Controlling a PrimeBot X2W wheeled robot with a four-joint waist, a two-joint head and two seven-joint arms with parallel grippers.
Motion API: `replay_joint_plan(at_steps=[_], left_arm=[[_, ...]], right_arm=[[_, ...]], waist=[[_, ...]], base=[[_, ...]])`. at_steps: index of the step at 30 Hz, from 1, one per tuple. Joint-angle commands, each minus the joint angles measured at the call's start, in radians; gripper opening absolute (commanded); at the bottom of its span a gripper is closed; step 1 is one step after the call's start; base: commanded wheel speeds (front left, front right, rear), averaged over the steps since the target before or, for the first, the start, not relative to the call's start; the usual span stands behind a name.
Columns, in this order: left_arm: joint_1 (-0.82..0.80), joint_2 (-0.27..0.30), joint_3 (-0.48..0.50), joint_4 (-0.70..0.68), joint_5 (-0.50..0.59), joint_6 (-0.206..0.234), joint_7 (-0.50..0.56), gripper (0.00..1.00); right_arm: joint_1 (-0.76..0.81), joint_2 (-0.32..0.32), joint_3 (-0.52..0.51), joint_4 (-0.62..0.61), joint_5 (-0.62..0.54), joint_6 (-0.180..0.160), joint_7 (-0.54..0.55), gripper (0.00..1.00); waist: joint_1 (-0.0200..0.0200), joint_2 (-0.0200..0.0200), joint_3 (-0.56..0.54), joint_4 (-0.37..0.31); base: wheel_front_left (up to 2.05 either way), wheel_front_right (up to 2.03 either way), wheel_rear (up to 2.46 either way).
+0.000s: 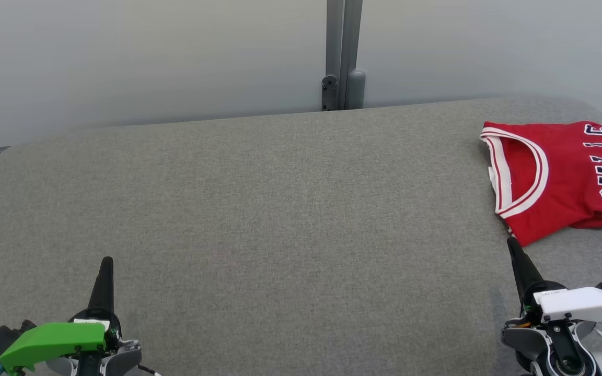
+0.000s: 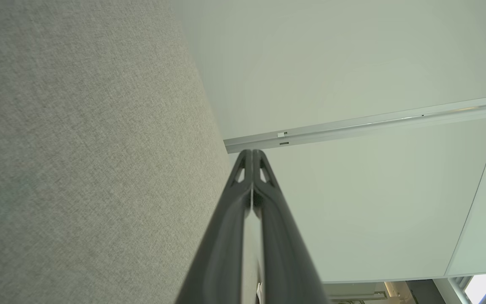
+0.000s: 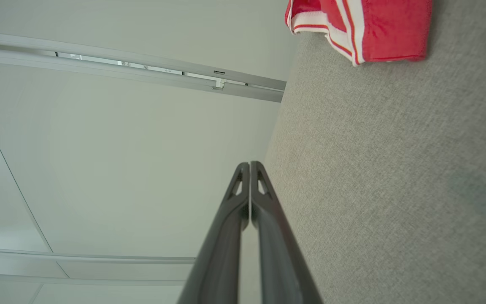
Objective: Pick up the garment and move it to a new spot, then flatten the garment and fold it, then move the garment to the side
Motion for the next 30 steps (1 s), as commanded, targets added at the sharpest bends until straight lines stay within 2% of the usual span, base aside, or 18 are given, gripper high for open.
replay_joint_plan(at_steps=[1,22,30], left_arm=[[-0.024,0.009,0.004,-0.006,-0.019,-0.006,0.007,0.00],[-0.055,0.010,0.009,-0.003,-0.168,-0.012,0.048,0.00],[-0.057,0.010,0.009,-0.003,-0.185,-0.014,0.054,0.00]], right_arm=[[-0.016,-0.006,-0.003,0.000,0.023,0.000,0.007,0.00],[-0.045,-0.007,-0.006,0.010,0.190,0.000,0.047,0.00],[-0.048,-0.007,-0.006,0.011,0.216,0.000,0.053,0.00]], waist=[[0.0000,0.0000,0.001,-0.001],[0.0000,0.0000,0.014,-0.009],[0.0000,0.0000,0.016,-0.010]], base=[[0.00,0.00,0.00],[0.00,0.00,0.00],[0.00,0.00,0.00]])
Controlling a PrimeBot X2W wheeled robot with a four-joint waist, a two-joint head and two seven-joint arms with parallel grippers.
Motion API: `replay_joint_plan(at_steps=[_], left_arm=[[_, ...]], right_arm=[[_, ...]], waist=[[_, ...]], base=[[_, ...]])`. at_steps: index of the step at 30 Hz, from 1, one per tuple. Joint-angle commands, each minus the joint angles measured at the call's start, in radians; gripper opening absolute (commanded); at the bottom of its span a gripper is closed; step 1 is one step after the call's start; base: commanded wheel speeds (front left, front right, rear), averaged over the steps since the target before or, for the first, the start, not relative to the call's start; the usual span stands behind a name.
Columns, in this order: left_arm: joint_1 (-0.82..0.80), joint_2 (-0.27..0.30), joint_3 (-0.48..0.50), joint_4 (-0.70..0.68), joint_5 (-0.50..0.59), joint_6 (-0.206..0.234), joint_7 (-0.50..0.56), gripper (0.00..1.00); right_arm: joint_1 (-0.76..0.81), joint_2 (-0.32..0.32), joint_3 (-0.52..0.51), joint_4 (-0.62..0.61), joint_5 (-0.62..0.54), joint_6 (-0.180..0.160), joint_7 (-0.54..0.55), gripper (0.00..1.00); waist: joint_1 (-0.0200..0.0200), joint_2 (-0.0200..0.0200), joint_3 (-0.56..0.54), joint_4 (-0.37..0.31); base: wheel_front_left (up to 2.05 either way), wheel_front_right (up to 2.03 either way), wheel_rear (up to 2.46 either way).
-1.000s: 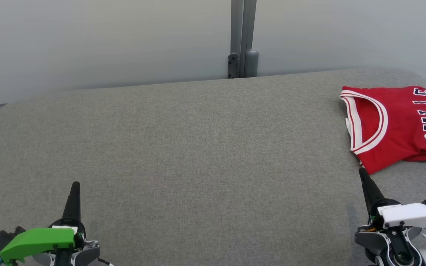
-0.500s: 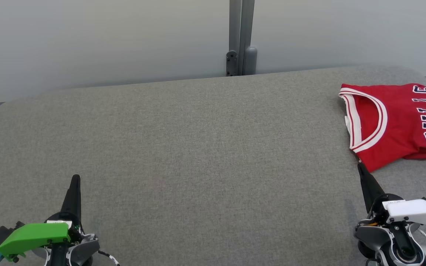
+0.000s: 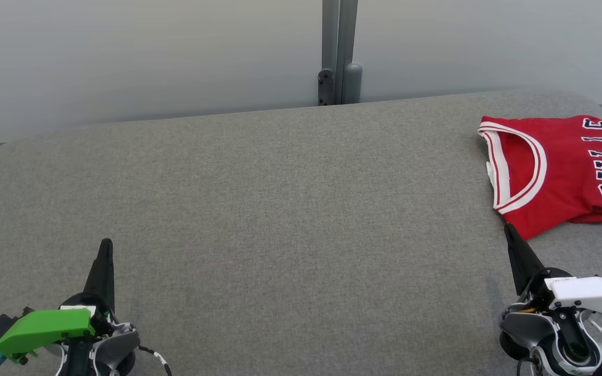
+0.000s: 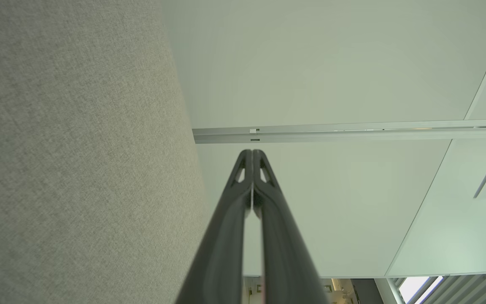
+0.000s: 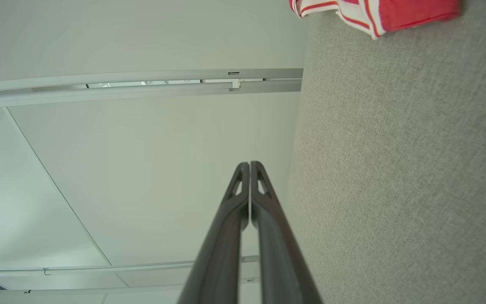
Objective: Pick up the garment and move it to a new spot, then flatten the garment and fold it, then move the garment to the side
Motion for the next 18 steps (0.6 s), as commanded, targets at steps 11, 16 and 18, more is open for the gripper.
replay_joint_plan(at_steps=[11,16,18], left_arm=[[-0.012,0.007,0.003,-0.002,-0.001,-0.006,0.004,0.00],[-0.012,0.007,0.003,-0.002,-0.001,-0.006,0.004,0.00],[-0.012,0.007,0.003,-0.002,-0.001,-0.006,0.004,0.00]], right_arm=[[-0.006,-0.005,-0.002,0.002,0.007,0.000,0.003,0.00],[-0.006,-0.005,-0.002,0.002,0.007,0.000,0.003,0.00],[-0.006,-0.005,-0.002,0.002,0.007,0.000,0.003,0.00]], waist=[[0.0000,0.0000,0.000,0.000],[0.0000,0.0000,0.000,0.000],[0.0000,0.0000,0.000,0.000]], base=[[0.00,0.00,0.00],[0.00,0.00,0.00],[0.00,0.00,0.00]])
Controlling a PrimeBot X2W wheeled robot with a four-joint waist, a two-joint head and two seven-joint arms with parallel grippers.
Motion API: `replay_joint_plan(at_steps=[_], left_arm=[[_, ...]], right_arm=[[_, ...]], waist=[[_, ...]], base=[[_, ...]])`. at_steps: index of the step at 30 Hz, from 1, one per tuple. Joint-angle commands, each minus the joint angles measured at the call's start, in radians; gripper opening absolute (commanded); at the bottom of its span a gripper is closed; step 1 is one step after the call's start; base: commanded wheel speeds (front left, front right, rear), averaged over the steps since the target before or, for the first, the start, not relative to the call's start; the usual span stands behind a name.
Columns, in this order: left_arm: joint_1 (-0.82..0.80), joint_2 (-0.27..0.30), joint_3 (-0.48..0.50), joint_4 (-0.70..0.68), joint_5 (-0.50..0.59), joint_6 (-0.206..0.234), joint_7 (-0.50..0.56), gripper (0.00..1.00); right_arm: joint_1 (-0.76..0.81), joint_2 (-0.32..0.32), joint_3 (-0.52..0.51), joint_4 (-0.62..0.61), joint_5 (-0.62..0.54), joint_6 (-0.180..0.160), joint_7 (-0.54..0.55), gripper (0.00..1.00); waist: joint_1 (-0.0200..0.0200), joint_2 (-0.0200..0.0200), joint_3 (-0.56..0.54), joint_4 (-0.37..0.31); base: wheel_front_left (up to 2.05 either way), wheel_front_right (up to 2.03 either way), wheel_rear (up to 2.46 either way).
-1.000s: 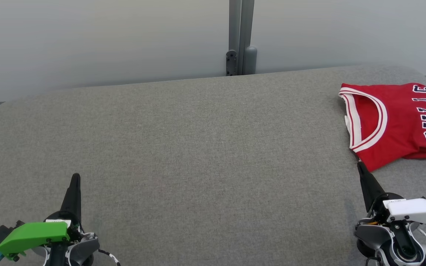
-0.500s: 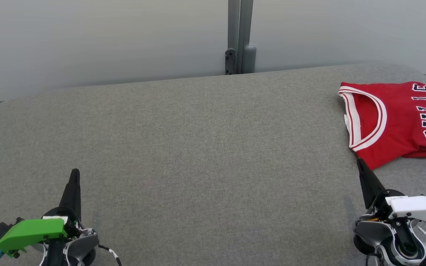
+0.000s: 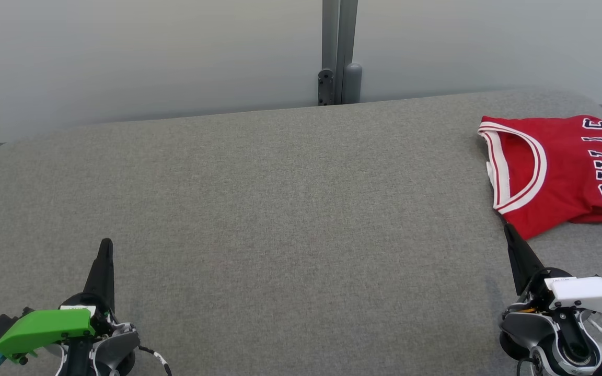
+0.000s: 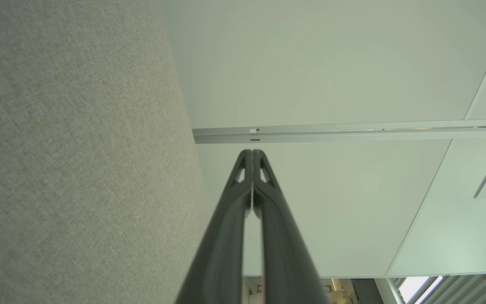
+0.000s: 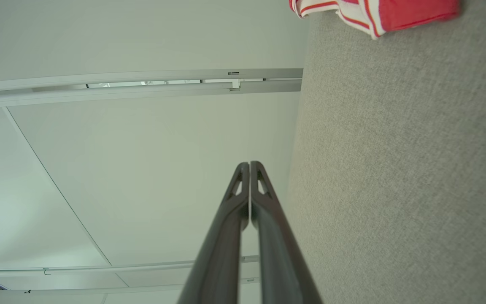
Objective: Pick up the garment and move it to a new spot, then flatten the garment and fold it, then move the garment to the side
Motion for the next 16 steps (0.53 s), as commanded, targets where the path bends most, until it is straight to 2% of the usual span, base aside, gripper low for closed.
replay_joint_plan(at_steps=[1,16], left_arm=[[-0.012,0.007,0.003,-0.002,-0.001,-0.006,0.004,0.00],[-0.012,0.007,0.003,-0.002,-0.001,-0.006,0.004,0.00]], right_arm=[[-0.006,-0.005,-0.002,0.002,0.007,0.000,0.003,0.00],[-0.006,-0.005,-0.002,0.001,0.007,0.000,0.003,0.00]], waist=[[0.0000,0.0000,0.000,0.000],[0.0000,0.0000,0.000,0.000]], base=[[0.00,0.00,0.00],[0.00,0.00,0.00]])
